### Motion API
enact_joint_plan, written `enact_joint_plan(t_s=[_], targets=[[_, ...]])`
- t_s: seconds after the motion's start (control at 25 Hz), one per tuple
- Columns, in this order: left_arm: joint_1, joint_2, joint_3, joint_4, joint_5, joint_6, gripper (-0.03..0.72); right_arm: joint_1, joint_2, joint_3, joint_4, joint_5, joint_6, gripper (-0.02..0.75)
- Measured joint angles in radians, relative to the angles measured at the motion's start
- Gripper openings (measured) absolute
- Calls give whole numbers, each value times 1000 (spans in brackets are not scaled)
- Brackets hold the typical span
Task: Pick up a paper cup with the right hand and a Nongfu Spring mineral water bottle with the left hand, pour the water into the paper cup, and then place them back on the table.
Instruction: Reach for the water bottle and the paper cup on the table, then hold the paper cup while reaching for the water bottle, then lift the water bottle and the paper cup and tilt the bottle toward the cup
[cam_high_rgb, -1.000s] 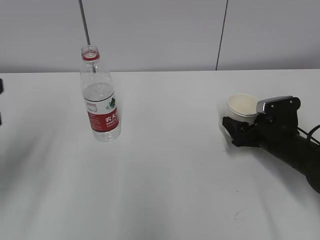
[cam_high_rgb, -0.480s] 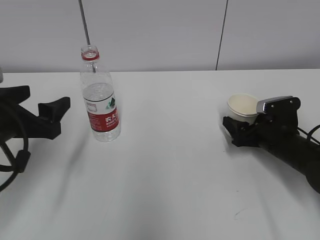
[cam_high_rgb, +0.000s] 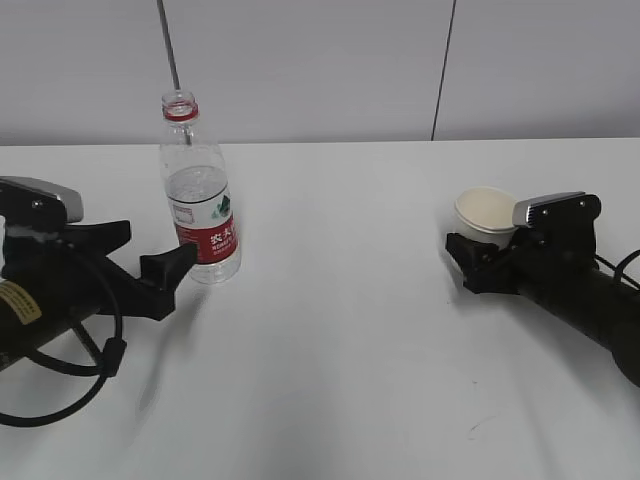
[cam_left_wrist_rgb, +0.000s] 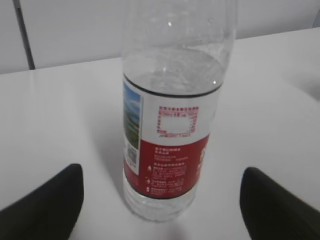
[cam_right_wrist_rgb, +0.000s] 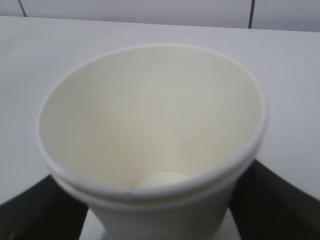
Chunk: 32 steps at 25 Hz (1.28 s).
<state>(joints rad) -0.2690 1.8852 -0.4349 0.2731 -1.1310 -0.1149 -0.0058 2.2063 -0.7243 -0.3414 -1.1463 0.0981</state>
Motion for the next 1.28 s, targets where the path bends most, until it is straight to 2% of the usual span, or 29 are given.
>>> enact_joint_plan(t_s=[0.36, 0.76, 0.84, 1.08, 1.28], targets=[[0, 142, -176, 72, -7, -42, 584, 0, 0, 0, -2, 0, 0, 594], [-13, 241, -328, 95, -8, -79, 582, 0, 0, 0, -2, -2, 0, 594], [-18, 248, -332, 96, -7, -79, 560, 0, 0, 0, -2, -2, 0, 594], [-19, 250, -333, 98, -7, -79, 417, 0, 0, 0, -2, -2, 0, 593], [-19, 250, -333, 99, -7, -79, 400, 0, 0, 0, -2, -2, 0, 593]])
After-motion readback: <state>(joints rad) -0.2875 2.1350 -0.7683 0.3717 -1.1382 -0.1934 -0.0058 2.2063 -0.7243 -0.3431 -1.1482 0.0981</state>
